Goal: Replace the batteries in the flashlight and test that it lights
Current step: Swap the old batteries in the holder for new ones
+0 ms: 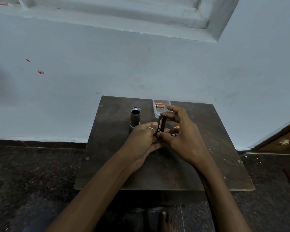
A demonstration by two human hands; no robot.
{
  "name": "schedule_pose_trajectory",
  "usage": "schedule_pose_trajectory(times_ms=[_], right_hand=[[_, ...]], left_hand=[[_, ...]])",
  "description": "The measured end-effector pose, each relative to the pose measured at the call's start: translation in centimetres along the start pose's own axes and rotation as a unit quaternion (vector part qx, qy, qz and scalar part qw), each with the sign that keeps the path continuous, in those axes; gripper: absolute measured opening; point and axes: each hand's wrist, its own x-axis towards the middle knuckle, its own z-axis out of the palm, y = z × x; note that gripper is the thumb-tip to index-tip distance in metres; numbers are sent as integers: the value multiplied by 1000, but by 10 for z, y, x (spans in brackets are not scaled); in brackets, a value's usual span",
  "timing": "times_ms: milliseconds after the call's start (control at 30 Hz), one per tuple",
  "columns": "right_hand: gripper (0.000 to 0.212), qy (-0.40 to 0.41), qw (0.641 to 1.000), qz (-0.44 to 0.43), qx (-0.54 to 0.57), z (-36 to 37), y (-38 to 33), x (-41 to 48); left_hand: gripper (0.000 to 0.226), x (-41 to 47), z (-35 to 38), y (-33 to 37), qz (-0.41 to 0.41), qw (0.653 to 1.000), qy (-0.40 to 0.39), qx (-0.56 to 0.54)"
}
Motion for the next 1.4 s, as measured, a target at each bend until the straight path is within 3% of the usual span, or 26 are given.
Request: schedule_pose_trajectory(times_ms=[300, 433, 567, 867, 1167, 1267, 1400], right_hand=[[72, -35, 999, 24, -15, -4, 1, 3], [45, -19, 999, 32, -24, -16, 6, 16], [19, 59, 987, 13, -146, -16, 8, 50], [26, -102, 909, 27, -403, 12, 6, 131], [25, -160, 863, 0, -479, 17, 10, 137], [32, -133, 873, -6, -470, 11, 2, 131], [32, 21, 942, -5, -335, -11, -14, 107]], left_hand=[[27, 2, -1, -2, -19, 1000, -4, -24], [25, 1, 3, -2, -27, 999, 9, -37], [26, -1, 7, -2, -37, 998, 32, -40], [30, -2, 8, 3, -55, 996, 44, -56], [29, -3, 8, 2, -56, 996, 36, -58], [29, -3, 8, 2, -57, 996, 35, -55], [26, -3, 7, 3, -54, 996, 31, -55]])
